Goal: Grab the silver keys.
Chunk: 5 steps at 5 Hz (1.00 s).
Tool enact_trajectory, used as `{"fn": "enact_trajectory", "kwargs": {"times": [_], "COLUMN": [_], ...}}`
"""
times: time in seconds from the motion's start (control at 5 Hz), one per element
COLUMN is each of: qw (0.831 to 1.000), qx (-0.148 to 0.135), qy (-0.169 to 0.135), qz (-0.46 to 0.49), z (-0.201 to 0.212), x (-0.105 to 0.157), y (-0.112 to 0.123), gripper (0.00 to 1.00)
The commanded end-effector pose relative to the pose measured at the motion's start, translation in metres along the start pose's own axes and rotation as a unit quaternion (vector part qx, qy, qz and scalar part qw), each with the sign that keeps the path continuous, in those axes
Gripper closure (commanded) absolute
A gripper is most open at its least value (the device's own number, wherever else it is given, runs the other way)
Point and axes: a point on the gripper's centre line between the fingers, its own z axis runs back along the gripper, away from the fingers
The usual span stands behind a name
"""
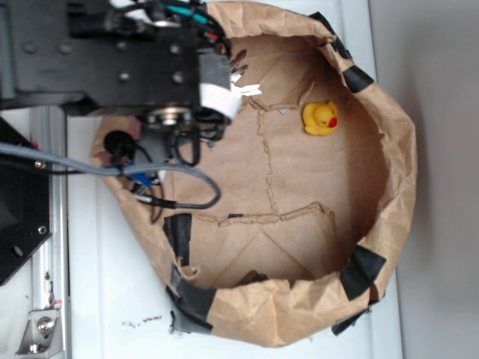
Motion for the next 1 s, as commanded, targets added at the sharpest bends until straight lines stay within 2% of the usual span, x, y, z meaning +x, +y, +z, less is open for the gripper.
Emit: {"fn": "enact_trajectory", "kwargs": {"times": [0.0, 0.2, 0.4, 0.8], "qw": [0.999, 0.998, 0.997, 0.997], "qx": [-0.001, -0.006, -0.008, -0.008], "qy": [-0.028, -0.02, -0.02, -0.037], "qz": [0.023, 0.063, 0.079, 0.06], "z": [0.012, 0.02, 0.024, 0.017], "x": [0.016, 0.044, 0.051, 0.021], "y": [-0.001, 0.007, 0.012, 0.017], "gripper": [0.0, 0.0, 0.0, 0.0]}}
